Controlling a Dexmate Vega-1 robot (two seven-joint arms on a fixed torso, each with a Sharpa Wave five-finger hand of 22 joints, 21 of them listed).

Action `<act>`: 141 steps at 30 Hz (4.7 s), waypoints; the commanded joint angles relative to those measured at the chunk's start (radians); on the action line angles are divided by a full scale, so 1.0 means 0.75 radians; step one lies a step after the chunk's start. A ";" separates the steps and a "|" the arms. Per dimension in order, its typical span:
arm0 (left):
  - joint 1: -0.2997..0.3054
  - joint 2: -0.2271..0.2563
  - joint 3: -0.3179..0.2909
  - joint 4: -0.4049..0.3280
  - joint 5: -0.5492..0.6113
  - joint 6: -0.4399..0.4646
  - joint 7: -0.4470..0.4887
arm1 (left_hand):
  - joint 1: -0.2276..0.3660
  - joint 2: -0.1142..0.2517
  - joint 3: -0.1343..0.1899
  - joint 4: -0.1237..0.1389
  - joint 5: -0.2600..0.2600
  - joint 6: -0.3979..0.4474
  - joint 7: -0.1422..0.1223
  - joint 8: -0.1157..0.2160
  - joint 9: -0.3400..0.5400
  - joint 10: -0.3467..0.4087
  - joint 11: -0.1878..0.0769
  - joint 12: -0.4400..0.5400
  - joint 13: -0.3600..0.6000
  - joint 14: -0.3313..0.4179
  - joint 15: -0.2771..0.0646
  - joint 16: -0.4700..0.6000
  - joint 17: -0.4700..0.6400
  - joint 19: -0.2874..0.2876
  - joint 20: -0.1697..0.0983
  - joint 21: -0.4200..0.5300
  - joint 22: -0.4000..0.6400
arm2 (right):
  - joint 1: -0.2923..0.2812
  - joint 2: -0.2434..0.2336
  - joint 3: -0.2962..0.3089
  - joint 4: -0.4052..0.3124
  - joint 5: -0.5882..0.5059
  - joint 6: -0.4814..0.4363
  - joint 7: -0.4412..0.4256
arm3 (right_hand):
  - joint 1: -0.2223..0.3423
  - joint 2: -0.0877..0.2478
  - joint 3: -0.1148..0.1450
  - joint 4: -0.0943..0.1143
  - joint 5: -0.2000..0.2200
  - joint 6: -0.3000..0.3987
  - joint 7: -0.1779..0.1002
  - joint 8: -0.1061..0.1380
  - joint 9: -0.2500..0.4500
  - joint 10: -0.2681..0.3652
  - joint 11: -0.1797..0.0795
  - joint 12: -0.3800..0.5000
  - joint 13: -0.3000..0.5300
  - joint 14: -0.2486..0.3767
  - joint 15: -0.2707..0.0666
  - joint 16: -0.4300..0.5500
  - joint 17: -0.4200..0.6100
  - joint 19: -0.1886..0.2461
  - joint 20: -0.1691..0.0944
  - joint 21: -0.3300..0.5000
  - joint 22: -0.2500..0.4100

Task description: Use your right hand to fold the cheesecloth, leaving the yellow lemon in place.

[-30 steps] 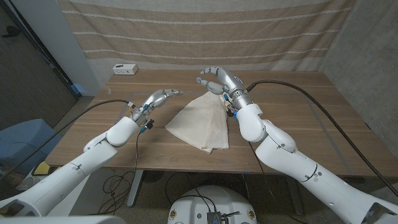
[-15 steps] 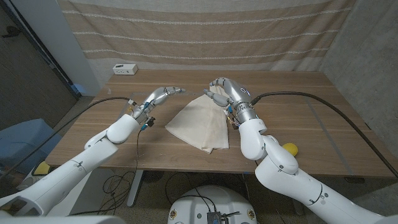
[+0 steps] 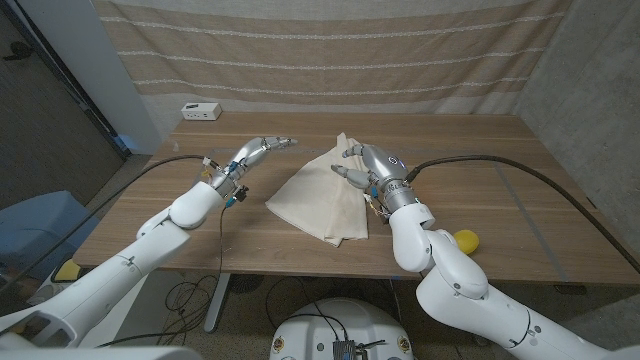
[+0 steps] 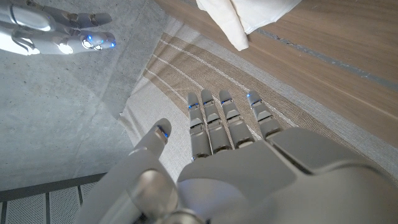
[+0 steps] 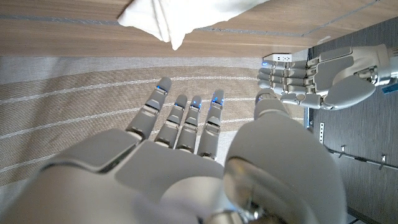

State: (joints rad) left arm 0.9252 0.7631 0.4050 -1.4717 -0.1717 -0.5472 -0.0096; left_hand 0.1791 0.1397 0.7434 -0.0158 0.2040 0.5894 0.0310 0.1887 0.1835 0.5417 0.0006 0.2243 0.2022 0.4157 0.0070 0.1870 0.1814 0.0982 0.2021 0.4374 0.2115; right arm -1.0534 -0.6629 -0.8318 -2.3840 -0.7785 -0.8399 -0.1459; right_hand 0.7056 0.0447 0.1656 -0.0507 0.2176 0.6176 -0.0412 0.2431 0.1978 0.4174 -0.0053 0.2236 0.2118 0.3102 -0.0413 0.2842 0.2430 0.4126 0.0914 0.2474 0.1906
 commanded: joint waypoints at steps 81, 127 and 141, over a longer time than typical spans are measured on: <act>0.006 -0.016 -0.049 0.022 -0.015 -0.085 -0.010 | 0.001 0.000 0.018 -0.021 -0.002 0.023 0.008 0.007 0.008 0.001 -0.001 -0.010 0.008 -0.004 -0.001 0.009 0.000 -0.006 0.010 0.010 0.006 | 0.090 0.216 -0.204 0.392 -0.652 -0.446 0.658 | -0.151 0.023 -0.065 0.038 0.027 -0.041 0.005 -0.032 0.003 -0.109 0.021 -0.037 0.003 -0.127 0.009 -0.081 -0.009 -0.114 0.018 -0.050 -0.004; 0.084 0.023 -0.084 -0.090 0.018 -0.009 0.060 | -0.004 0.014 0.021 -0.017 -0.001 0.002 0.001 0.001 0.008 -0.028 -0.002 -0.019 0.009 -0.011 0.002 0.010 0.003 -0.006 0.011 0.013 0.006 | -0.064 -0.155 0.322 0.215 1.060 0.326 0.131 | 0.101 0.091 0.027 -0.117 0.054 0.195 0.071 0.031 0.004 -0.170 0.071 -0.038 -0.003 -0.324 0.128 -0.106 -0.025 -0.231 0.022 -0.053 -0.006; 0.087 0.028 -0.081 -0.121 0.027 0.003 0.049 | 0.001 0.007 0.018 -0.027 0.000 0.001 0.002 0.002 0.008 -0.029 -0.002 -0.017 0.009 -0.008 0.001 0.012 0.002 -0.005 0.008 0.014 0.006 | -0.080 -0.178 0.154 0.125 0.706 0.133 -0.227 | 0.090 0.076 0.010 -0.109 0.053 -0.080 0.060 -0.065 0.006 -0.231 0.077 -0.040 -0.001 -0.252 0.089 -0.071 -0.016 -0.178 0.034 -0.028 -0.004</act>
State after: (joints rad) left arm 0.9862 0.7810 0.3455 -1.5453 -0.1568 -0.5502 0.0304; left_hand 0.1791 0.1397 0.7556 -0.0283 0.2040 0.5908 0.0324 0.1926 0.1887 0.5211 -0.0005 0.2107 0.2068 0.4053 0.0069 0.1930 0.1817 0.0964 0.2039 0.4445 0.2115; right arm -1.1348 -0.7710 -0.6048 -2.2394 -0.1092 -0.5923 -0.1659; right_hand 0.7763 0.1128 0.1805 -0.1346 0.2554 0.5621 0.0034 0.1957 0.2001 0.2494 0.0552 0.1921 0.2092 0.1126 0.0249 0.2262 0.2259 0.2727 0.1148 0.2263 0.1859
